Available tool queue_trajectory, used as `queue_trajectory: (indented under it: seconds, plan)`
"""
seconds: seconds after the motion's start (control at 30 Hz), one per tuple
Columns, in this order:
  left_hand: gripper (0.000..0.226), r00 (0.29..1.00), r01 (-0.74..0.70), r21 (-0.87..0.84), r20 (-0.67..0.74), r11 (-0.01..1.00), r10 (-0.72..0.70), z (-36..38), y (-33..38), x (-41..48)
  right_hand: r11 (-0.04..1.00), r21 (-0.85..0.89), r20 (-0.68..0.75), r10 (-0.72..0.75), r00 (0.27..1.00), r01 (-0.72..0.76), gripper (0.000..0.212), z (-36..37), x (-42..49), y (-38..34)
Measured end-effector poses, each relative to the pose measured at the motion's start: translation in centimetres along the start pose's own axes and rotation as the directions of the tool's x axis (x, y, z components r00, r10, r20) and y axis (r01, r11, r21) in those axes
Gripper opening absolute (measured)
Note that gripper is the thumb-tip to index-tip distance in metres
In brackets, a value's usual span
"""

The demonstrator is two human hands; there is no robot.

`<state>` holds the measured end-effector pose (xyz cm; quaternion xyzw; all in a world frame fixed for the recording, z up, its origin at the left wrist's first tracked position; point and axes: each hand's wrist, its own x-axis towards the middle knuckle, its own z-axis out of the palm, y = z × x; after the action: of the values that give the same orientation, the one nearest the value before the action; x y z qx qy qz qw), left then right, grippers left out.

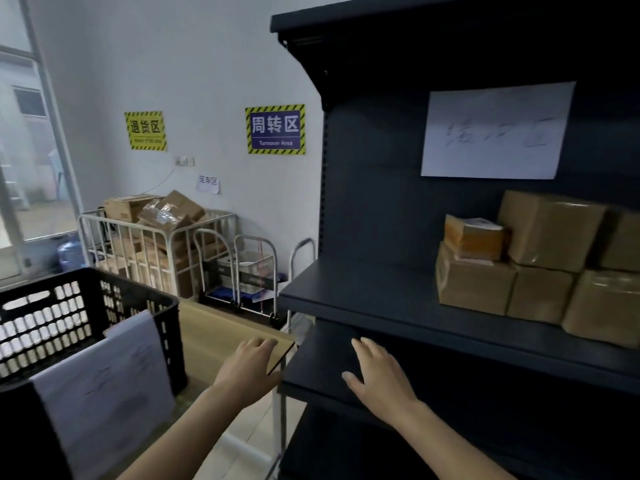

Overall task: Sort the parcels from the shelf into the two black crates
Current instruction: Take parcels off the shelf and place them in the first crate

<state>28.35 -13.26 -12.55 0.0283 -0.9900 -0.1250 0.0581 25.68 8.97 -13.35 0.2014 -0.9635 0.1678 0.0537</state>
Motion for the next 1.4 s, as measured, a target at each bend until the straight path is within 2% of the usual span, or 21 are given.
queue_trajectory:
  seconds: [0.4, 0.67, 0.93, 1.2, 1.4]
  plan:
    - [0.062, 0.992, -0.124, -0.009, -0.013, 0.992, 0.124, 2.9, 14.0, 8.0, 0.993, 0.043, -0.105, 0.115, 0.988, -0.112, 0.062, -7.0, -0.6, 15.1]
    - [0.063, 0.972, -0.237, -0.041, -0.004, 0.971, 0.237, 4.0, 21.1, 12.7, 0.971, 0.052, -0.162, 0.238, 0.958, -0.233, 0.062, -10.1, -1.2, 21.7]
    - [0.065, 0.957, -0.29, -0.165, -0.042, 0.943, 0.287, 3.4, 24.0, 17.5, 0.97, 0.1, -0.287, 0.242, 0.927, -0.222, 0.061, -13.2, 2.6, 22.7]
    - [0.061, 0.926, -0.375, -0.296, -0.157, 0.878, 0.343, -0.2, 26.7, 24.4, 0.974, 0.139, -0.49, 0.226, 0.842, -0.181, 0.06, -18.1, 10.7, 21.1]
    - [0.06, 0.916, -0.397, -0.414, -0.127, 0.819, 0.38, -1.4, 29.6, 29.0, 0.93, 0.171, -0.515, 0.367, 0.775, -0.327, 0.063, -20.0, 16.3, 22.4]
